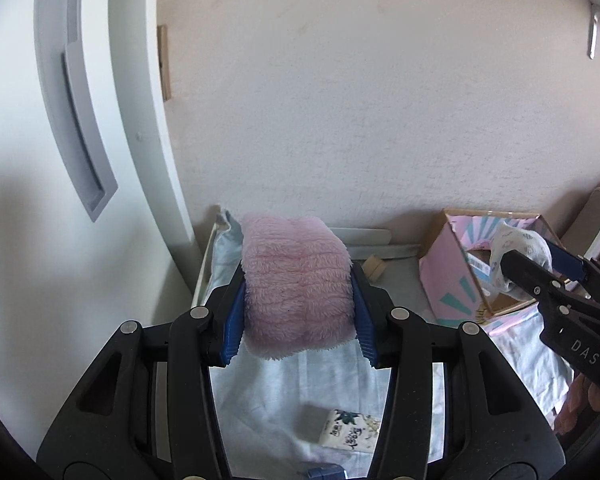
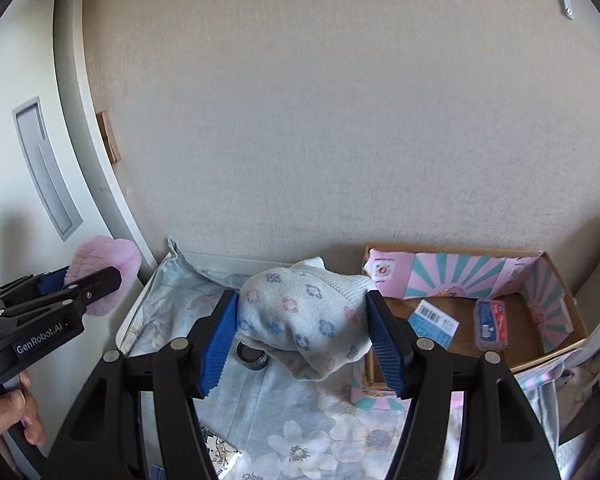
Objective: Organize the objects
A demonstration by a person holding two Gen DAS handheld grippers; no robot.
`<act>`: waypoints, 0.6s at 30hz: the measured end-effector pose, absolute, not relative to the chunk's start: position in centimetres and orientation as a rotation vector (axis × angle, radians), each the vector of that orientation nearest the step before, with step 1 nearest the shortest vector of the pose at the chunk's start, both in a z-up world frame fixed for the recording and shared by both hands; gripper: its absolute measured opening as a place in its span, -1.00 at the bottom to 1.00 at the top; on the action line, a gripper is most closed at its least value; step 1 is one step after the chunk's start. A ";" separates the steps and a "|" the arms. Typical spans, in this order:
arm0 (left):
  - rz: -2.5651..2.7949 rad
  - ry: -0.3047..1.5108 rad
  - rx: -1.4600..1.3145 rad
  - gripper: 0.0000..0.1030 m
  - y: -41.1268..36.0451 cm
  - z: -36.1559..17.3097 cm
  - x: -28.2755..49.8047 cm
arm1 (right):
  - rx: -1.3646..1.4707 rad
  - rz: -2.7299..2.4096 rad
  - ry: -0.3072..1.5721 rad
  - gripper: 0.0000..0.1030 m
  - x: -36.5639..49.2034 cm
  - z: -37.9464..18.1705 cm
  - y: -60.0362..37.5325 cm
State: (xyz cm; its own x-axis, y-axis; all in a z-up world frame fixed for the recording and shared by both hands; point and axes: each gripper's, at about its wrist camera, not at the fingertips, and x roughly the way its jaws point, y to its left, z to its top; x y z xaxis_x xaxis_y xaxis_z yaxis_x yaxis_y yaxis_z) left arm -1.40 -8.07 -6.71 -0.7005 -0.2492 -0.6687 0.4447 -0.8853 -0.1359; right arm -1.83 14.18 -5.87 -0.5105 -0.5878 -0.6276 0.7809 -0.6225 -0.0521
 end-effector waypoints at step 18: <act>-2.641 0.361 0.960 -0.17 -3.4 -3.4 -3.5 | 0.733 -2.203 0.387 0.14 -5.4 -2.7 18.9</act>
State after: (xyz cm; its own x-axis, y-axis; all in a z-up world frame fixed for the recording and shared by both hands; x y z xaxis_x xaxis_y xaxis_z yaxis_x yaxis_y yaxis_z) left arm -3.46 -3.38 -3.41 -0.7285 -0.1983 -0.6557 0.3672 -0.9211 -0.1294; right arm -5.43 18.87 -2.71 -0.5403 -0.5758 -0.6137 0.7505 -0.6595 -0.0420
